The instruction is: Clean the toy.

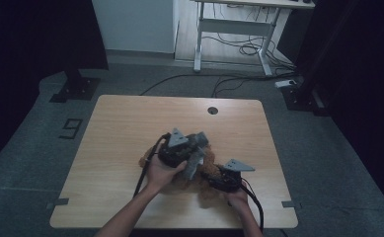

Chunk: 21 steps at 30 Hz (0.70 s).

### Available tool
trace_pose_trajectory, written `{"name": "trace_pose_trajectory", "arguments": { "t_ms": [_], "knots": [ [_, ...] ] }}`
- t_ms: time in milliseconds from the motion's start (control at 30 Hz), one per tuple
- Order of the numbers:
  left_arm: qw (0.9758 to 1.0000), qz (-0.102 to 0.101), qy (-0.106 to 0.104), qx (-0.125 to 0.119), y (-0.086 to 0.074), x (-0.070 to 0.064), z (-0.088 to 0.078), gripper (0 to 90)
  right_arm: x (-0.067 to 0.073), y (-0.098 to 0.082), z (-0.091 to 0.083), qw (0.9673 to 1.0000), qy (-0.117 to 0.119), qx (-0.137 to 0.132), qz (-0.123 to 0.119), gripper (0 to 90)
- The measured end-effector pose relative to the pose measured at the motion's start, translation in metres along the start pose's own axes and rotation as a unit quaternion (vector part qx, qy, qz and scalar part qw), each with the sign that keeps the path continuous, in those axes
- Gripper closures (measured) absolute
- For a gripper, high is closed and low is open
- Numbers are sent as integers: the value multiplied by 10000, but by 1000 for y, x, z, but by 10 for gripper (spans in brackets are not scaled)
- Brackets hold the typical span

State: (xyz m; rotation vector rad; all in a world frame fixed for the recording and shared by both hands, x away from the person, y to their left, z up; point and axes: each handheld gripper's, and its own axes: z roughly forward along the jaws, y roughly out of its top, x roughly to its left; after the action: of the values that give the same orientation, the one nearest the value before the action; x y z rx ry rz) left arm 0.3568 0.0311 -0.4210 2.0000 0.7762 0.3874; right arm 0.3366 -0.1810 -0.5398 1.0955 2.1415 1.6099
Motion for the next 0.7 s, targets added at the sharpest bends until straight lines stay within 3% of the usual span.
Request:
{"name": "trace_pose_trajectory", "arguments": {
  "t_ms": [100,133,200,267,433,533,600,700],
  "knots": [
    [9984,118,-260,497,-7,-11,23,817,0,0,0,10000,8,6,-8,467],
    [9974,181,-258,650,-13,-13,29,817,0,0,0,10000,9,6,-7,467],
    [9980,150,-273,552,-25,-11,32,820,-1,0,0,10000,-16,25,-44,466],
    [9986,-40,-330,413,-30,-5,26,825,0,-2,1,10000,-1,32,-66,467],
    [9996,-66,56,255,-43,11,1,828,0,-2,1,10000,-10,7,-52,468],
    [9995,-235,152,174,-52,27,-15,828,0,-2,1,10000,-6,-1,-48,468],
    [9989,-282,341,144,-57,38,-26,828,1,-2,0,10000,-34,18,-80,469],
    [9977,-546,392,40,-68,59,-43,830,0,-2,0,10000,-39,7,-73,469]
  ]
}}
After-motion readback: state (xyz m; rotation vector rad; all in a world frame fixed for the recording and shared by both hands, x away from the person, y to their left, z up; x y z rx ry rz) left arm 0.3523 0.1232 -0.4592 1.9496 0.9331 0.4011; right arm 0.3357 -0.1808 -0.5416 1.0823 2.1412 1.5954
